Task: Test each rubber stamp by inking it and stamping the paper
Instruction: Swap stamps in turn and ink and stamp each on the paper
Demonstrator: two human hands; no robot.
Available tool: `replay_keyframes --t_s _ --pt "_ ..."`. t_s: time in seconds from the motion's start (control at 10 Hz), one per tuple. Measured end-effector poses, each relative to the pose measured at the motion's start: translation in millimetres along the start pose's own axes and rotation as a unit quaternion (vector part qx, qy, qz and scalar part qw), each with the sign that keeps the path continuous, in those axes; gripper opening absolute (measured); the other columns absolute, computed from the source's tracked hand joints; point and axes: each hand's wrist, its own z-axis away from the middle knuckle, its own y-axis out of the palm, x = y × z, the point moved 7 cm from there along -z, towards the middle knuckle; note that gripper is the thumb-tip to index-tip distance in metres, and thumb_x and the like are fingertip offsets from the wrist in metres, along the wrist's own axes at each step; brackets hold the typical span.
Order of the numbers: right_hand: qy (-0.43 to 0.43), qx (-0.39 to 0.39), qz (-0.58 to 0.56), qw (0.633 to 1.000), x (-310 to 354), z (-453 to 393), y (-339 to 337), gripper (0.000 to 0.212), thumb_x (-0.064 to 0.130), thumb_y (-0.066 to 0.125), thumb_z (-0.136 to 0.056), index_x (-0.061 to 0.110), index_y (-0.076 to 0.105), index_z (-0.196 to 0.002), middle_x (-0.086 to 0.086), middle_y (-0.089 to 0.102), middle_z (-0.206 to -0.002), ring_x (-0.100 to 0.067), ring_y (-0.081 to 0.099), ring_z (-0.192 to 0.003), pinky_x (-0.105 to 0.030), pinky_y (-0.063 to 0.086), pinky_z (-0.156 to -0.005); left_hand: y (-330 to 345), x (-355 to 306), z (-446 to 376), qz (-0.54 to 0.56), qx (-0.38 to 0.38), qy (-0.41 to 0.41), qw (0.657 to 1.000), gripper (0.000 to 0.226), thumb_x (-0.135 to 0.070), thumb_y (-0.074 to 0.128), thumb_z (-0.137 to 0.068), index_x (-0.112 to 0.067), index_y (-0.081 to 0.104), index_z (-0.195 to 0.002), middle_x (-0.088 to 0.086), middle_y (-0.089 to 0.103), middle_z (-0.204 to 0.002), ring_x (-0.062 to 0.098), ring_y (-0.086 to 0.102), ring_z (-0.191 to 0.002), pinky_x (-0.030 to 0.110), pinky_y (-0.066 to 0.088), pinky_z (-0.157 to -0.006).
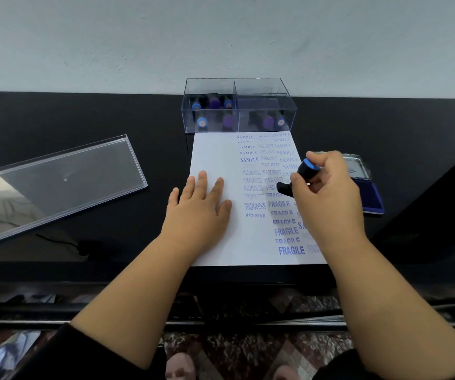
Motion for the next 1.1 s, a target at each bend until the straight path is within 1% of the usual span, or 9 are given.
replay_keyframes --t_s 0.1,0.3,0.4,0.5,0.6,0.7,0.8,1.0,1.1 --pt "0.001 0.001 0.010 1.000 -0.4 -0.3 -0.4 0.025 0.023 0.059 -0.090 0.028 0.049 -0.112 0.016 0.053 -0.071 0.001 0.051 -0.063 -0.014 0.035 -0.051 -0.1 -0.3 -0.7 0.001 0.000 0.000 1.000 0.054 -0.046 0.014 -0.101 -0.033 0.002 -0.152 0.000 -0.011 -0.160 0.017 -0.010 -0.147 0.040 -0.007 -0.117" --pt "-0.005 0.003 0.012 1.000 -1.4 -2.7 -4.7 0.023 0.021 0.059 -0.090 0.029 0.052 -0.110 0.017 0.054 -0.074 -0.002 0.054 -0.070 -0.016 0.039 -0.057 0.4 0.4 -0.1 0.006 -0.004 0.001 1.000 0.054 -0.046 0.015 -0.101 -0.033 0.004 -0.152 -0.001 -0.010 -0.160 0.017 -0.009 -0.147 0.040 -0.006 -0.117" --pt "-0.004 -0.007 0.016 1.000 -4.9 -7.1 -13.3 0.021 0.018 0.058 -0.090 0.027 0.054 -0.110 0.017 0.057 -0.080 0.001 0.055 -0.071 -0.008 0.039 -0.058 -1.1 0.9 0.4 0.010 -0.009 0.001 1.000 0.054 -0.045 0.016 -0.101 -0.033 0.005 -0.152 -0.001 -0.009 -0.160 0.016 -0.009 -0.147 0.039 -0.006 -0.117" --pt "0.000 -0.026 0.038 0.999 -11.1 -12.4 -27.1 0.021 0.017 0.057 -0.091 0.025 0.054 -0.111 0.013 0.060 -0.093 0.002 0.054 -0.071 -0.002 0.036 -0.056 -2.1 0.6 -0.4 0.013 -0.011 0.002 1.000 0.053 -0.044 0.016 -0.101 -0.033 0.006 -0.152 -0.002 -0.008 -0.160 0.015 -0.008 -0.147 0.039 -0.006 -0.117" --pt "0.009 -0.049 0.066 0.997 -18.7 -16.9 -41.7 0.021 0.016 0.056 -0.092 0.025 0.054 -0.111 0.009 0.061 -0.100 -0.014 0.058 -0.090 -0.021 0.036 -0.062 -2.1 1.3 -1.1 0.013 -0.010 0.001 1.000 0.053 -0.044 0.016 -0.101 -0.034 0.006 -0.152 -0.003 -0.008 -0.160 0.014 -0.007 -0.147 0.038 -0.006 -0.117" --pt "0.027 -0.055 0.094 0.994 -29.1 -20.4 -51.7 0.022 0.015 0.054 -0.092 0.023 0.053 -0.113 0.008 0.058 -0.097 -0.022 0.057 -0.096 -0.025 0.034 -0.068 -2.1 2.6 -1.8 0.011 -0.005 0.000 1.000 0.053 -0.044 0.016 -0.101 -0.035 0.006 -0.152 -0.004 -0.008 -0.160 0.014 -0.008 -0.147 0.038 -0.006 -0.117" --pt "0.040 -0.058 0.105 0.992 -37.7 -22.0 -58.3 0.021 0.016 0.054 -0.092 0.024 0.052 -0.112 0.001 0.062 -0.098 -0.025 0.057 -0.096 -0.027 0.036 -0.069 -2.9 1.8 -2.1 0.014 -0.004 -0.002 1.000 0.052 -0.044 0.017 -0.101 -0.035 0.007 -0.151 -0.004 -0.007 -0.160 0.013 -0.007 -0.147 0.038 -0.006 -0.117" --pt "0.048 -0.045 0.134 0.989 -44.1 -20.4 -54.8 0.023 0.018 0.052 -0.093 0.025 0.051 -0.116 -0.004 0.062 -0.099 -0.024 0.056 -0.091 -0.030 0.039 -0.066 -3.2 1.0 -2.4 0.015 -0.001 -0.003 1.000 0.052 -0.043 0.017 -0.101 -0.035 0.006 -0.151 -0.005 -0.008 -0.160 0.013 -0.007 -0.147 0.038 -0.006 -0.117" --pt "0.048 -0.040 0.151 0.987 -44.0 -17.9 -49.8 0.024 0.018 0.050 -0.094 0.025 0.051 -0.117 -0.003 0.060 -0.100 -0.021 0.051 -0.085 -0.030 0.036 -0.066 -2.7 1.3 -3.1 0.013 0.000 -0.003 1.000 0.052 -0.044 0.016 -0.101 -0.035 0.006 -0.151 -0.005 -0.008 -0.160 0.013 -0.007 -0.147 0.038 -0.006 -0.117"
